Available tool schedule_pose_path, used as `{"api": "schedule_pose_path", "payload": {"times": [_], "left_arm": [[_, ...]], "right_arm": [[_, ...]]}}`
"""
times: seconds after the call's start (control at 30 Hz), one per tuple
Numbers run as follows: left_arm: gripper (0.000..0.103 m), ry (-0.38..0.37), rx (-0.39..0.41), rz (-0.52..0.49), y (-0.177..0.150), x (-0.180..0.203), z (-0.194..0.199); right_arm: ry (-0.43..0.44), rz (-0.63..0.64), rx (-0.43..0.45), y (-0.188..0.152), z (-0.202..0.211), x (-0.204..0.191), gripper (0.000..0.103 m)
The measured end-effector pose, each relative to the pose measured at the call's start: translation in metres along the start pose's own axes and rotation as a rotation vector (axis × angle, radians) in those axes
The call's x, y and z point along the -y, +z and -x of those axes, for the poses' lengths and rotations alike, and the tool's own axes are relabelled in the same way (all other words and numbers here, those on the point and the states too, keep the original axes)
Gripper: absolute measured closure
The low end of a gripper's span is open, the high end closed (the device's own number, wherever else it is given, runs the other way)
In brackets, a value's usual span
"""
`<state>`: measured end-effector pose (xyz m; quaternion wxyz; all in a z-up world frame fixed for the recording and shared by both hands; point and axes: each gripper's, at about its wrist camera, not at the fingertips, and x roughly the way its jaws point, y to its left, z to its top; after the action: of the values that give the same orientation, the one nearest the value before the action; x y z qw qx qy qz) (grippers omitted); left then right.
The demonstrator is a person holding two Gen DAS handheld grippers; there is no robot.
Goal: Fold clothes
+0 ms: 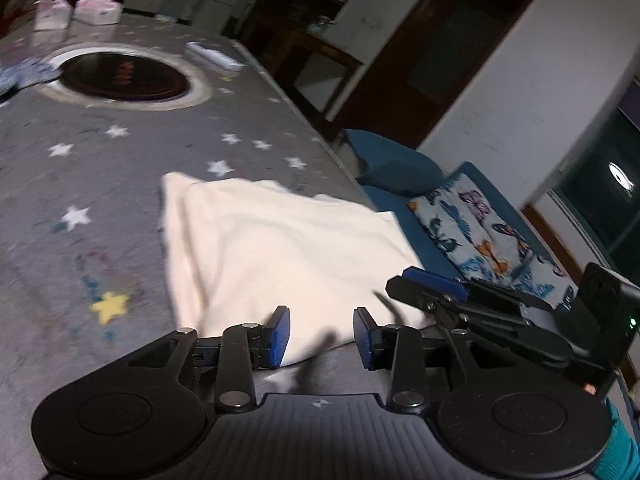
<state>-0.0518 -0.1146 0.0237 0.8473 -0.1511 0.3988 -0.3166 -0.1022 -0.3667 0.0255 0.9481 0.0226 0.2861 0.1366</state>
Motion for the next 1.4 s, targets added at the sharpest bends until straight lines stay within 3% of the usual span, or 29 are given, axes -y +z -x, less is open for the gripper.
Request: {"api": "schedule_pose_path", "payload": {"times": [0.3,0.6,0.83,1.13,1.4], "left_arm": [[0.065,0.003,-0.020,0.039,-0.006,-0.010,-0.004],[0.063,0.034,0.046,-0.027,0.002,0.000,0.015],[0.063,0.056,0.034,-0.012,0.002,-0.009,0.012],[0.063,0.046,0.025,-0.015,-0.003,-0.013,0.009],[0.062,0.035,0.022,-0.007,-0.004,-0.015,0.008]], "right_arm": [[0.013,0.026,-0.037,-0.012,-0.014,-0.012,0.072],[0.029,0.070,-0.050,0.013,-0.013,-0.017,0.072],[0.066,0.125,-0.046,0.038,-0.033,-0.032,0.072],[0.104,0.131,-0.133,0.035,-0.074,-0.046,0.072],[0.110,0.161,-0.154,0.043,-0.076,-0.047,0.072]]}}
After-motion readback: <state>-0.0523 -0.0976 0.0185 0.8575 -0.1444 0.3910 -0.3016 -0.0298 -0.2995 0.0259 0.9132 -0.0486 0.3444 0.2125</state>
